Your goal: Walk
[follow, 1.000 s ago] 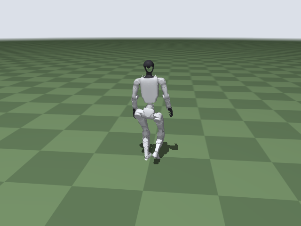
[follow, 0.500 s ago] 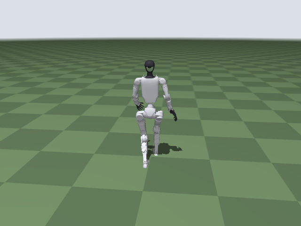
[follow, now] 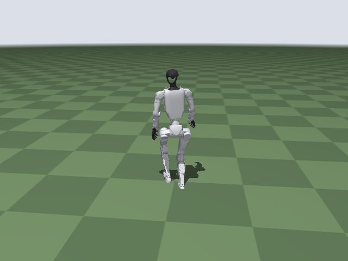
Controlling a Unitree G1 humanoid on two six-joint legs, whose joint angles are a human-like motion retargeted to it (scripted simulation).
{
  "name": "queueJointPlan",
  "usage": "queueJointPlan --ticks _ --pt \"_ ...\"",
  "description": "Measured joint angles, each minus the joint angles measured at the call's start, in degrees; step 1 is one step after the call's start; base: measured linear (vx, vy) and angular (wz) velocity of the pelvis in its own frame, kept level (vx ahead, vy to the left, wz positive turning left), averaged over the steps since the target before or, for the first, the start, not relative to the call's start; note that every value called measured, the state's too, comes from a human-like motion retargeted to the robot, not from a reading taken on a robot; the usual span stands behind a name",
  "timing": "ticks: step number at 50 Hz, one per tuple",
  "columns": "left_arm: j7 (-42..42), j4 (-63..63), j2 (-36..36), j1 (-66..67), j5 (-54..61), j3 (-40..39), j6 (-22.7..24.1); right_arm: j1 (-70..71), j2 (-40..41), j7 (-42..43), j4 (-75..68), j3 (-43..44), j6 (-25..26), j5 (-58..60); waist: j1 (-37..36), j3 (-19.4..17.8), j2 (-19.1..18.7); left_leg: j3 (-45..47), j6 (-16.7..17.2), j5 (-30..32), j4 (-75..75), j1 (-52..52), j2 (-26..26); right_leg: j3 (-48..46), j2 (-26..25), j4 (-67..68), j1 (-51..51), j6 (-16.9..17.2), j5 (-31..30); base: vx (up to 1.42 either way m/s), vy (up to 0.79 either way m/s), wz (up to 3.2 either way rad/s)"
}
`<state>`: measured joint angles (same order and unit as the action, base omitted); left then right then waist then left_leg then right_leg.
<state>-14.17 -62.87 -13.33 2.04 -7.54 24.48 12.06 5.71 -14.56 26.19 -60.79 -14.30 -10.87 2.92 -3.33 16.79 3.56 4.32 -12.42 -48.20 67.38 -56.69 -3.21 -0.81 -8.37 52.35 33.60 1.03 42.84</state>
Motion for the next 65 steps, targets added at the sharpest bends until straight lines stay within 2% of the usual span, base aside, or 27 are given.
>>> queueJointPlan --ticks 6,11,15,17,20,22,25,29,32,36,43,47,50,53,58,61,65 --pt "-0.36 -1.22 0.12 1.53 0.91 -1.22 -0.02 2.77 0.94 -1.13 3.48 -0.96 -0.37 1.14 1.50 2.06 3.12 0.07 1.73 2.71 -17.83 -1.11 -6.23 0.83 4.03 0.33 -1.96 0.34 1.40 0.03 0.02 0.64" --pt "-0.38 -2.94 0.24 2.16 1.58 -2.20 -0.29 2.71 1.63 -2.45 5.79 -1.92 -0.75 1.99 1.08 0.73 4.96 1.06 1.26 3.96 -15.65 1.63 -8.23 2.23 5.29 4.91 -6.88 1.15 2.64 0.09 0.01 0.37" --pt "-0.52 -4.55 0.30 2.73 2.28 -2.94 -0.61 1.54 2.00 -3.82 6.56 -2.59 -0.99 2.37 2.10 -0.84 8.22 2.74 -0.43 4.99 -12.43 5.46 -12.42 3.57 9.09 12.61 -10.76 4.01 1.58 0.09 0.01 0.62" --pt "-0.67 -5.14 0.22 2.77 2.74 -3.47 -0.76 0.85 2.54 -4.52 6.64 -2.83 -1.10 2.21 2.68 -1.70 9.88 3.43 -1.36 5.15 -11.66 7.67 -14.61 4.07 11.23 17.61 -11.55 6.32 -2.41 0.04 0.01 0.55" --pt "-0.83 -5.35 0.09 2.25 3.28 -4.52 -0.88 -0.69 3.35 -5.48 5.85 -3.16 -1.25 1.74 3.66 -2.45 11.87 4.23 -2.58 4.56 -10.84 10.36 -17.05 4.35 14.43 27.37 -9.69 9.75 -11.85 0.00 0.00 0.37" --pt "-0.86 -5.01 -0.14 1.41 3.61 -5.16 -0.80 -1.52 3.80 -5.75 4.79 -3.16 -1.16 1.54 4.36 -2.76 12.51 4.45 -2.58 3.62 -10.72 12.05 -17.39 3.99 16.57 34.23 -6.37 10.42 -17.55 -0.02 -0.02 0.20" --pt "-1.26 -3.98 -0.57 -0.33 3.82 -5.66 -0.58 -2.76 4.24 -5.58 2.62 -2.85 -0.86 1.83 5.84 -2.78 12.97 4.61 -2.58 2.33 -12.07 14.82 -17.78 3.53 20.58 42.43 0.15 8.60 -19.74 -0.02 0.01 0.23" --pt "-2.16 -2.00 -1.04 -3.22 3.91 -5.84 -0.59 -4.76 3.99 -4.83 -0.97 -2.12 -0.13 2.59 8.10 -2.61 12.62 4.04 -2.58 1.25 -17.32 20.48 -18.75 3.73 24.88 45.79 9.56 4.59 -13.81 0.00 0.04 0.34" --pt "-2.73 -0.39 -1.26 -5.59 3.94 -5.94 -0.85 -6.44 3.27 -4.42 -3.59 -1.50 0.71 2.83 9.41 -2.63 11.67 3.06 -2.58 1.13 -22.65 25.56 -19.23 3.82 25.68 42.11 15.75 2.84 -9.12 0.01 0.04 0.41" --pt "-3.23 1.71 -1.55 -8.72 3.48 -5.51 -0.70 -8.72 2.19 -4.27 -6.93 -0.47 1.91 2.94 10.10 -2.62 9.84 1.54 -2.04 1.72 -29.76 32.05 -18.63 3.70 23.07 30.04 21.24 2.85 -5.40 0.01 0.01 0.42" --pt "-3.57 4.62 -1.91 -12.30 1.28 -3.52 0.69 -12.68 1.00 -4.08 -10.63 1.42 2.69 2.41 8.66 -1.16 7.01 -0.20 -0.89 3.01 -40.02 40.56 -15.62 7.76 12.38 4.76 23.86 5.76 -3.81 0.01 0.00 0.32" --pt "-3.56 5.16 -1.35 -12.00 0.55 -2.51 1.22 -14.50 0.92 -3.94 -11.10 1.73 2.51 1.79 8.23 -1.43 7.06 -1.30 -0.56 1.73 -39.28 44.79 -15.51 9.92 10.16 5.03 21.87 5.75 -4.61 0.01 -0.01 0.44" --pt "-3.39 4.74 -0.48 -10.16 0.21 -1.81 1.36 -15.44 0.89 -3.06 -11.07 1.60 2.16 1.32 8.00 -2.70 6.76 -1.55 0.16 -0.75 -31.09 46.09 -14.53 9.81 9.08 9.60 18.56 4.93 -5.52 0.00 -0.04 0.49" --pt "-2.98 3.43 0.35 -7.86 -0.46 -0.89 1.15 -14.90 0.84 -1.59 -10.33 1.44 1.80 1.35 7.12 -3.71 3.91 -1.04 2.07 -1.80 -16.42 43.46 -9.27 6.77 6.13 12.36 15.06 3.03 -6.33 -0.03 -0.05 0.39" --pt "-2.04 1.13 0.94 -4.71 -2.56 0.81 -0.10 -12.02 0.44 0.91 -7.56 0.96 1.59 1.90 2.25 -5.31 -5.44 -0.02 5.72 0.63 13.09 37.31 8.67 -0.86 -4.84 10.09 8.41 -1.83 -6.01 0.00 -0.03 -0.05" --pt "-1.96 0.72 0.97 -3.54 -3.83 1.78 -0.95 -8.78 -0.04 2.45 -5.65 0.61 1.72 2.58 0.29 -5.97 -6.23 1.17 3.77 2.70 23.40 30.62 14.11 -1.28 -6.60 8.00 5.38 -3.10 -4.67 -0.03 -0.04 0.46" --pt "-2.63 0.70 0.62 -2.00 -4.11 2.00 -1.53 -3.45 -0.43 3.65 -3.94 0.26 2.25 3.20 -1.44 -6.46 -3.99 3.08 -0.25 -1.09 25.99 20.30 14.35 -0.04 -5.46 5.94 1.93 -2.89 -2.51 -0.04 -0.01 0.78"
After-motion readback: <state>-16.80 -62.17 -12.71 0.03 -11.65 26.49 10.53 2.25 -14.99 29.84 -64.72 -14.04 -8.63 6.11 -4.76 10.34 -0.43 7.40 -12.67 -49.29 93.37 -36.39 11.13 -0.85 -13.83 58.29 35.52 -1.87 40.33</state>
